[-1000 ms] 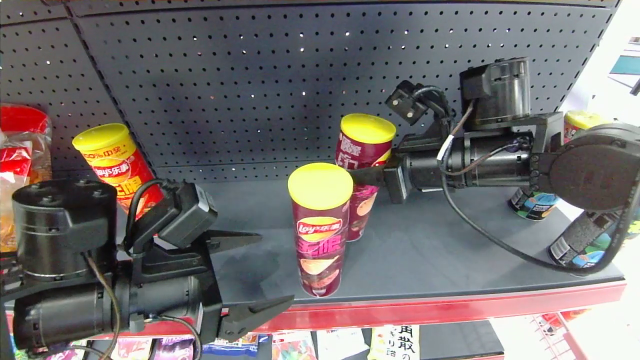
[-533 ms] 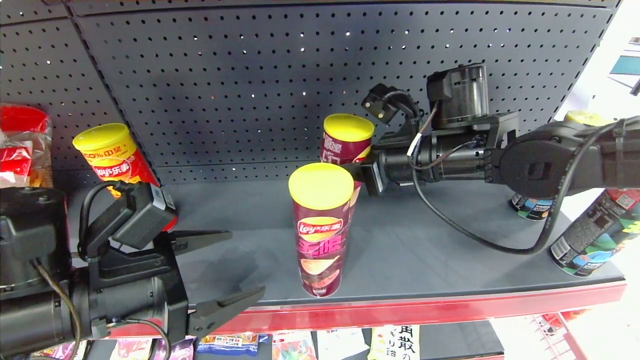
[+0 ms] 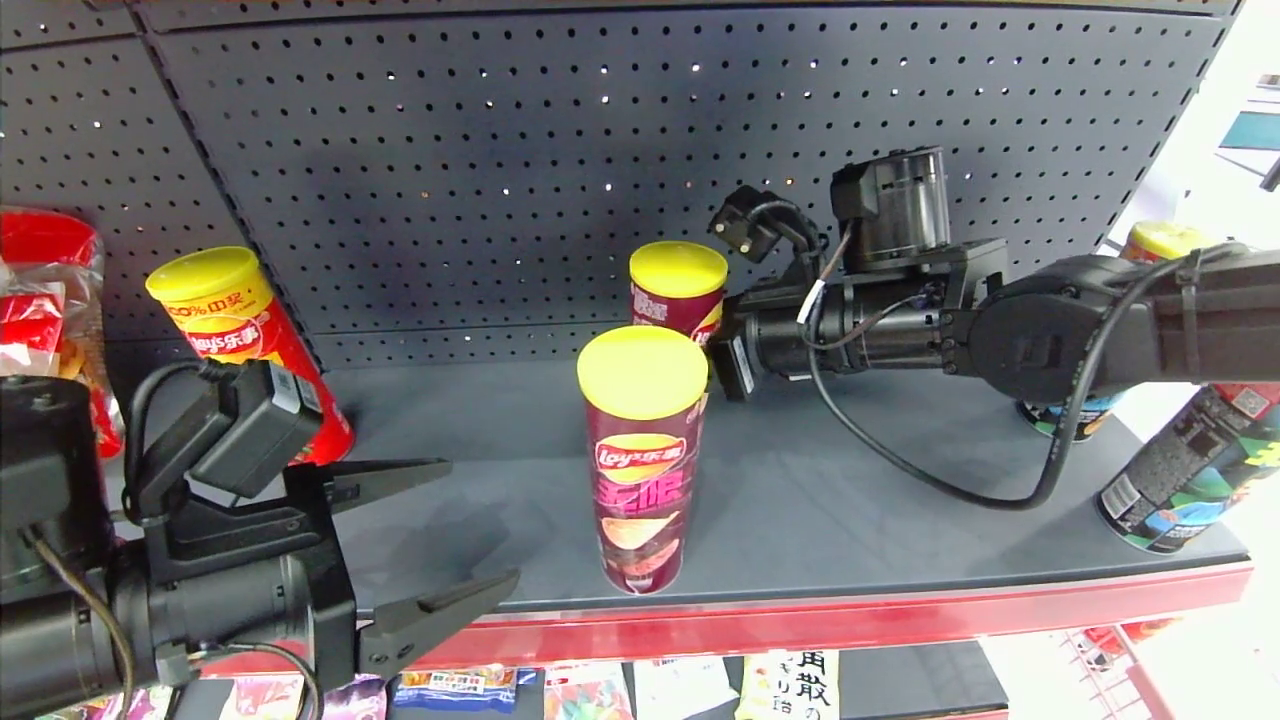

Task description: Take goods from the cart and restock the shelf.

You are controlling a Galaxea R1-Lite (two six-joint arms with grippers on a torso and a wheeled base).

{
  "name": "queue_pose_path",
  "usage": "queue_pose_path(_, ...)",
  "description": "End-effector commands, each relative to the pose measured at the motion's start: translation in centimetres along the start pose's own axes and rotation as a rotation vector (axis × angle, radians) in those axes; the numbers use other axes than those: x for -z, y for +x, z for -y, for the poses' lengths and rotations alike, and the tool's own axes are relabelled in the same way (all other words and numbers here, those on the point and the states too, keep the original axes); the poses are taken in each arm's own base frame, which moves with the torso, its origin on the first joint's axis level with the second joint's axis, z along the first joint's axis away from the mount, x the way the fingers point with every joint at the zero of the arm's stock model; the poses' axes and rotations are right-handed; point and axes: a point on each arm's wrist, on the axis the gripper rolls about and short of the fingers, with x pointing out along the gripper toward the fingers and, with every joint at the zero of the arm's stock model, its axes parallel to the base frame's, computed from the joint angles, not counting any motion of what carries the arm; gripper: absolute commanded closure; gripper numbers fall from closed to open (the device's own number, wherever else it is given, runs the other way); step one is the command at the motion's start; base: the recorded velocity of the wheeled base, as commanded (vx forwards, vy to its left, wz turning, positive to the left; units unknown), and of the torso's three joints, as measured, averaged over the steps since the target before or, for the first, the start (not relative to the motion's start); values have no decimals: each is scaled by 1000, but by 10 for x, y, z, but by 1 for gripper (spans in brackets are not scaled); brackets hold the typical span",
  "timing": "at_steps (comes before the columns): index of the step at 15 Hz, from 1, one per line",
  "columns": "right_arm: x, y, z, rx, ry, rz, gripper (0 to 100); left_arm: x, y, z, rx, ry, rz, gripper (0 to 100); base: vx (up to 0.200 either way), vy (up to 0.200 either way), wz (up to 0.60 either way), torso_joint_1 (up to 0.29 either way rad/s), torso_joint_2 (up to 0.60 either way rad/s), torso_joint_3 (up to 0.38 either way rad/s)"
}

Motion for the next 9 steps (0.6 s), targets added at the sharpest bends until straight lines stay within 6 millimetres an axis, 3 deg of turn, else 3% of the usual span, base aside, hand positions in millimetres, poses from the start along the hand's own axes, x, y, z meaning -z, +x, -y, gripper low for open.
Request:
queue_pose_path(1, 0, -6, -3, -1, 2, -3, 0, 0, 0, 0, 0, 1, 1, 0, 0, 0, 0, 0, 0, 0)
queue_pose_path(5, 7, -32, -14, 18, 16, -30, 0, 0, 0, -2, -24, -2, -2, 0, 0, 0, 0, 0, 0, 0)
queue_pose_path(9, 34, -92, -40, 121, 101, -103, 0, 5, 1, -15, -131, -21, -29, 0, 0, 0, 0, 0, 0, 0)
